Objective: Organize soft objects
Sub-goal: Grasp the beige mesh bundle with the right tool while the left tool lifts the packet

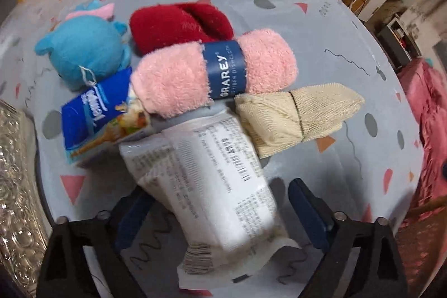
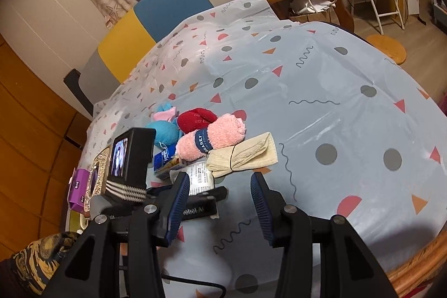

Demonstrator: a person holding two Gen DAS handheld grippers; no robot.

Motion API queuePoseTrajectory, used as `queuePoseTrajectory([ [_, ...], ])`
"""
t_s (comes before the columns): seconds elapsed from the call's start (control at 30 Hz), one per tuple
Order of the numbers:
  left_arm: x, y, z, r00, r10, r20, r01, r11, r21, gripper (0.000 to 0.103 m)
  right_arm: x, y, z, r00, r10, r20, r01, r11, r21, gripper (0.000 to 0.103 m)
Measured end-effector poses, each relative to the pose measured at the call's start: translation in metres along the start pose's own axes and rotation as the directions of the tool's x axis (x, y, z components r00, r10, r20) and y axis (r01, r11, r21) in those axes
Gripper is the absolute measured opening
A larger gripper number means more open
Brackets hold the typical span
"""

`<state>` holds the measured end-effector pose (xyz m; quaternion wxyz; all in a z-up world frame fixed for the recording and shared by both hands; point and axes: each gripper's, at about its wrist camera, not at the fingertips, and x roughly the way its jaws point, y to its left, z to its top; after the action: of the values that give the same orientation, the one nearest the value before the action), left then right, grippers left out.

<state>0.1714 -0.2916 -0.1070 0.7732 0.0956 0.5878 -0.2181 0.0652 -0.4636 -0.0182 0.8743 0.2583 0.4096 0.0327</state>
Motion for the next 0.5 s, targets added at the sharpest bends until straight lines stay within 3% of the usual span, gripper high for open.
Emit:
queuePoseTrajectory([
  [0.1, -0.009, 0.003, -0.016, 0.998, -0.007, 0.057, 0.003, 0.996, 0.085, 0.070, 0.008, 0.005, 0.010, 0.999, -0.025, -0.025, 0.024, 0.998, -0.054, 0.046],
  [0.23, -0.019, 0.014, -0.040, 0.996, -0.035, 0.082, 0.024, 0.992, 0.125, 0.068, 0.028, 0.013, 0.027, 0.994, -0.082, -0.078, 0.068, 0.983, -0.173, 0.046],
  [0.3, -0.023, 0.020, -0.054, 0.994, -0.053, 0.091, 0.040, 0.991, 0.130, 0.068, 0.045, 0.021, 0.033, 0.985, -0.126, -0.116, 0.088, 0.954, -0.287, 0.046],
  [0.4, -0.030, 0.030, -0.071, 0.993, -0.072, 0.097, 0.059, 0.990, 0.131, 0.068, 0.078, 0.040, 0.030, 0.955, -0.226, -0.190, 0.095, 0.844, -0.528, 0.046],
  [0.47, -0.034, 0.033, -0.081, 0.991, -0.082, 0.104, 0.067, 0.988, 0.139, 0.068, 0.096, 0.045, 0.025, 0.931, -0.280, -0.234, 0.083, 0.787, -0.612, 0.047],
  [0.5, -0.035, 0.035, -0.087, 0.991, -0.084, 0.108, 0.068, 0.988, 0.142, 0.068, 0.103, 0.047, 0.023, 0.919, -0.302, -0.252, 0.073, 0.760, -0.646, 0.058],
])
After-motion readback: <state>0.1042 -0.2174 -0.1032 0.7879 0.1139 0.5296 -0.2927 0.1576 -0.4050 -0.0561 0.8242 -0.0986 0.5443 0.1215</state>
